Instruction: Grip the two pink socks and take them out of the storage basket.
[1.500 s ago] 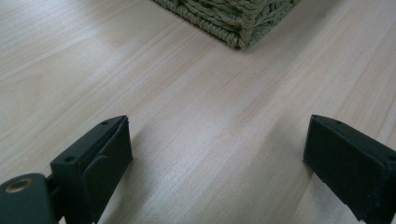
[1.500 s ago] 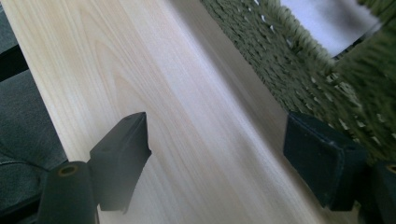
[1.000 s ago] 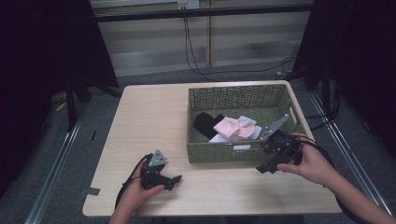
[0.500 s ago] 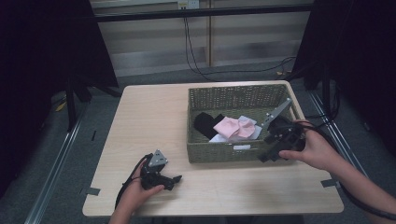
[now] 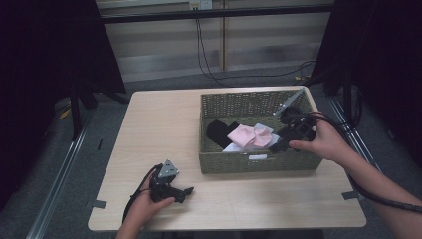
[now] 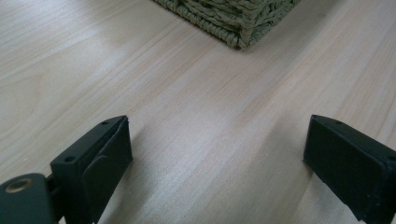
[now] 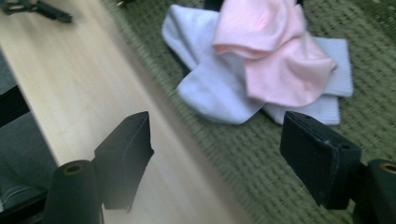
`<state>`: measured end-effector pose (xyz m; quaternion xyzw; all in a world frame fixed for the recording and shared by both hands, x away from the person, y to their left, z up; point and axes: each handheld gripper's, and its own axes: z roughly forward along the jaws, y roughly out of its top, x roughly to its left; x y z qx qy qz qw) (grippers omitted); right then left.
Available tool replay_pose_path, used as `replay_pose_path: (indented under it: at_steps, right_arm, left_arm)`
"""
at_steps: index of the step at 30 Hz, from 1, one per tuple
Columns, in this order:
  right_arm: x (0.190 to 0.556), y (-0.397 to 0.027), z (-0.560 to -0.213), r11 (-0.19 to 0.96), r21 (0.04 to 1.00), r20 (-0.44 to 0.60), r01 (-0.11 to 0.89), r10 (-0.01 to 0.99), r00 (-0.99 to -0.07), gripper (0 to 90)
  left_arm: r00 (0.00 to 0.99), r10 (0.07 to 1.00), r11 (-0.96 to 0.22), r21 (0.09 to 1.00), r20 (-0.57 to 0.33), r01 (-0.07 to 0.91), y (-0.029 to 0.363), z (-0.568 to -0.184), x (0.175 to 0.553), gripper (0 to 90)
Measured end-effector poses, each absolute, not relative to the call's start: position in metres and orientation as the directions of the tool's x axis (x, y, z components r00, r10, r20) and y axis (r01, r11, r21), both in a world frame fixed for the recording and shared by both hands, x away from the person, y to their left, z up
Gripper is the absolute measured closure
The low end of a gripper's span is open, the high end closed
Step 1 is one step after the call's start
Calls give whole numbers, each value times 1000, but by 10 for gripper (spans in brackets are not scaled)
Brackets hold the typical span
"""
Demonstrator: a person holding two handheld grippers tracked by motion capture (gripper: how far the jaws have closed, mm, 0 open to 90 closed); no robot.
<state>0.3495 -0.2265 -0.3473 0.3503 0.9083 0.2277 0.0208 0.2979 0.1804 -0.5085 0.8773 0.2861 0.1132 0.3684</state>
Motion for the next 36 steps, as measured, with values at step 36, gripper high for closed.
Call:
replay_pose_path:
  at_steps: [36]
  right_arm:
    - [423, -224, -400, 580, 416, 103, 701, 735, -670, 334]
  left_arm:
    - [810, 585, -561, 712, -20, 423, 180, -509, 298, 71]
